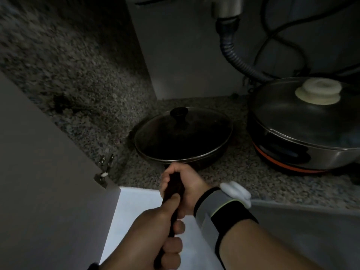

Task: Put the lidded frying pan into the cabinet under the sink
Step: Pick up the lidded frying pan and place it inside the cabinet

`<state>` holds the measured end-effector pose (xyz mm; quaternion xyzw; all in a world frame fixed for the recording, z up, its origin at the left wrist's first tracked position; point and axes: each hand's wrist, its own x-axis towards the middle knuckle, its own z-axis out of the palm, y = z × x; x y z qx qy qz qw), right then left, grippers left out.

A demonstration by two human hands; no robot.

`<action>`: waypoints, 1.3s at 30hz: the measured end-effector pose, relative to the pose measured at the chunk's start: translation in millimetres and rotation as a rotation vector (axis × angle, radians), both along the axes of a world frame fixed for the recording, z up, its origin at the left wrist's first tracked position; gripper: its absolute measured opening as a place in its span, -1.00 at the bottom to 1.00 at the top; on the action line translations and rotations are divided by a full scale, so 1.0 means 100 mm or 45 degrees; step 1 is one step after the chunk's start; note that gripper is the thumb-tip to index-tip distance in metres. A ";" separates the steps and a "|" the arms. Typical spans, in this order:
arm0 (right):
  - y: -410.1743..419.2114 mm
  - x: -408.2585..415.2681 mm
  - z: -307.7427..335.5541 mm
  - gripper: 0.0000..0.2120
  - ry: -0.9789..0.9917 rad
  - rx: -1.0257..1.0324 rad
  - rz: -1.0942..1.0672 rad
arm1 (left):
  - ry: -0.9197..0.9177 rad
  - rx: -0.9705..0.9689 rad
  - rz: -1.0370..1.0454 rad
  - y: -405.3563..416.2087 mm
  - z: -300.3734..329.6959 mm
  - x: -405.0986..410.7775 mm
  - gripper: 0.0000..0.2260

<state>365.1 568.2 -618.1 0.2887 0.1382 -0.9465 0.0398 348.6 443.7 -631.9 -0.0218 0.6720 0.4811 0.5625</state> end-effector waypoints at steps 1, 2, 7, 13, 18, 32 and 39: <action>-0.01 0.01 0.01 -0.77 0.011 0.030 -0.001 | 0.038 0.040 -0.028 -0.02 0.01 -0.01 -0.55; -0.01 0.02 0.03 -0.78 0.023 0.047 -0.002 | 0.060 0.059 -0.048 -0.02 0.09 0.00 -0.54; -0.04 0.08 0.07 -0.83 0.006 0.178 0.087 | 0.162 0.124 -0.027 0.03 0.49 0.04 -0.70; -0.04 0.18 0.15 -0.83 -0.111 0.347 0.128 | 0.196 0.131 0.156 0.36 0.42 -0.08 -0.67; 0.08 0.23 0.17 -0.62 -0.101 0.349 -0.053 | 0.279 0.103 0.290 0.78 0.26 -0.27 -0.62; 0.40 0.54 0.21 -0.81 -0.258 0.447 -0.147 | 0.208 0.070 0.158 1.46 -0.12 -0.94 -0.56; 0.50 0.64 0.15 -0.77 -0.263 0.585 -0.197 | 0.050 0.240 0.399 1.32 -0.09 -0.68 -0.74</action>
